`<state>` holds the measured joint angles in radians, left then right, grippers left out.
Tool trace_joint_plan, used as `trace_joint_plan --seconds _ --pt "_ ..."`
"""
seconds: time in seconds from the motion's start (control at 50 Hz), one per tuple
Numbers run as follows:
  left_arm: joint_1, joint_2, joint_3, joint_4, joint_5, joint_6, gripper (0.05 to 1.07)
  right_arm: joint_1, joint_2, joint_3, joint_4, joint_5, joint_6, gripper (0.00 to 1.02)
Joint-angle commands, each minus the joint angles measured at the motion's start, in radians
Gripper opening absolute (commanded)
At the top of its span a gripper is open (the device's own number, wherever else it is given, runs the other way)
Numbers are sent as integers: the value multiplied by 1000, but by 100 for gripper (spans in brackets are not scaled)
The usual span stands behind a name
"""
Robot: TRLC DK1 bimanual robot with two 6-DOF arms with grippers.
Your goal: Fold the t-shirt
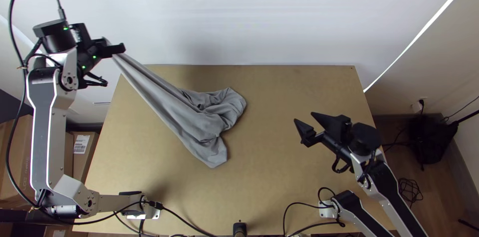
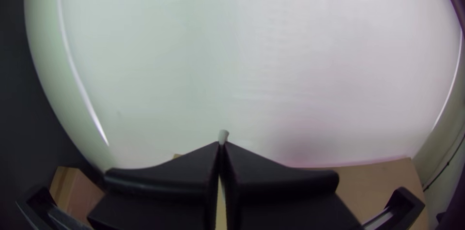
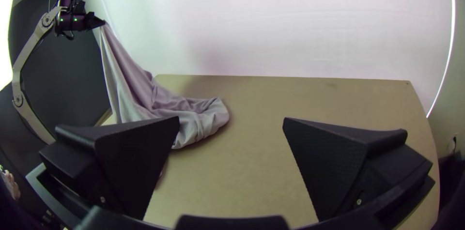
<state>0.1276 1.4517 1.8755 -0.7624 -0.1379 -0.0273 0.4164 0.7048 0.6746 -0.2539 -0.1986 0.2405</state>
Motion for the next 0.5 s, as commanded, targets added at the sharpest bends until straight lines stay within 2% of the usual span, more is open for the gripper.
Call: trace_joint_plan --seconds 0.0,0.26,0.44,0.48 --pt "70 -60 -18 -3 18 -14 8 59 87 68 -25 1 -10 99" --pt "314 -134 -59 -48 119 -2 8 240 295 161 -65 2 0 99" --pt "437 -198 -130 -64 144 26 8 371 461 244 -39 2 63 99" --pt "451 -217 -148 -66 146 33 8 390 501 269 -28 2 94 99"
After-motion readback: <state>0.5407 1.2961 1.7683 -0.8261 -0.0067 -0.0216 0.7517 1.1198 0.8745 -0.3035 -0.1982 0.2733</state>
